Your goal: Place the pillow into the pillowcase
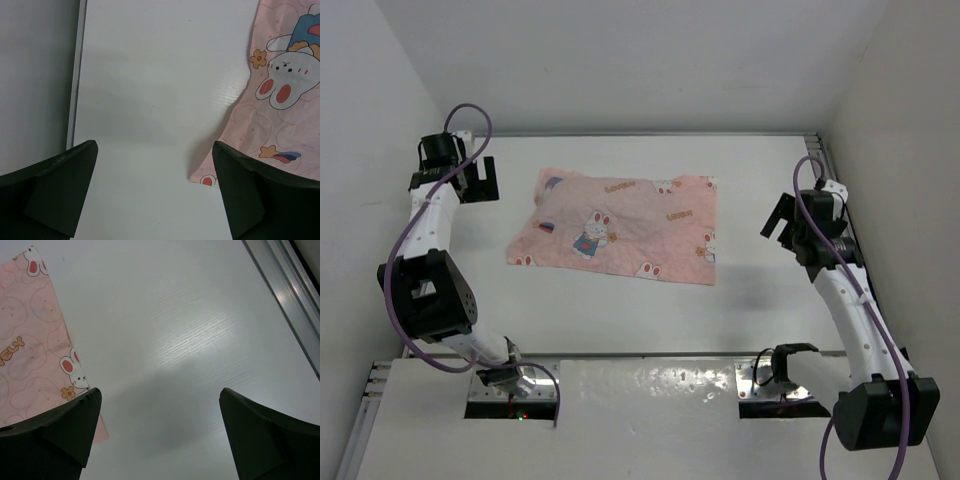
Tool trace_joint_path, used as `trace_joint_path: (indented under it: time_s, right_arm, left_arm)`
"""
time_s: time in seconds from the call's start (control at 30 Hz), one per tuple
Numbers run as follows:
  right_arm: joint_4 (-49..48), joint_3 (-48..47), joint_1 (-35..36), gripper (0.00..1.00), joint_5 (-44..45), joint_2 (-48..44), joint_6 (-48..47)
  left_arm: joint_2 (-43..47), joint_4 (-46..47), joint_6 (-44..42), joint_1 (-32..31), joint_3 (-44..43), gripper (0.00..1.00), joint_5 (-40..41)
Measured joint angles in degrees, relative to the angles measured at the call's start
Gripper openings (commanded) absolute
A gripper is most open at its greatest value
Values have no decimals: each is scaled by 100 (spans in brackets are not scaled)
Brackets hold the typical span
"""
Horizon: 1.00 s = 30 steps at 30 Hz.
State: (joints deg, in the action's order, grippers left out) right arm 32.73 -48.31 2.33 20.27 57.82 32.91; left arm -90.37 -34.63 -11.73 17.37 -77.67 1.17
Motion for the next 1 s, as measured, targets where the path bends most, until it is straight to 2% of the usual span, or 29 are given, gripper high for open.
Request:
trace_joint_path:
  time_s: [0.5, 0.6, 0.7, 0.8, 0.87, 0.9, 1.0]
  right_arm:
    - [361, -2, 0, 99, 380, -326, -13]
    - [175, 63, 0, 99, 343, -391, 127]
    - [-352, 330, -13, 99, -129, -380, 173]
    - [-1193, 457, -28, 97, -839, 96, 291]
    - [-1764, 306, -28, 86, -1134, 721, 466]
    - [-1912, 118, -26, 77, -1237, 1169, 551]
    - [-2127, -1014, -26, 74, -1416, 2721, 817]
  left_arm:
    - [81, -37, -22, 7, 120, 98, 98]
    - [81, -39, -22, 7, 120, 98, 83]
    - [81, -52, -22, 7, 120, 98, 61]
    - [76, -111, -22, 7, 96, 98, 50]
    - [68, -175, -24, 7, 37, 98, 46]
    - [66, -186, -28, 7, 13, 98, 59]
    - [68, -201, -72, 9, -39, 98, 162]
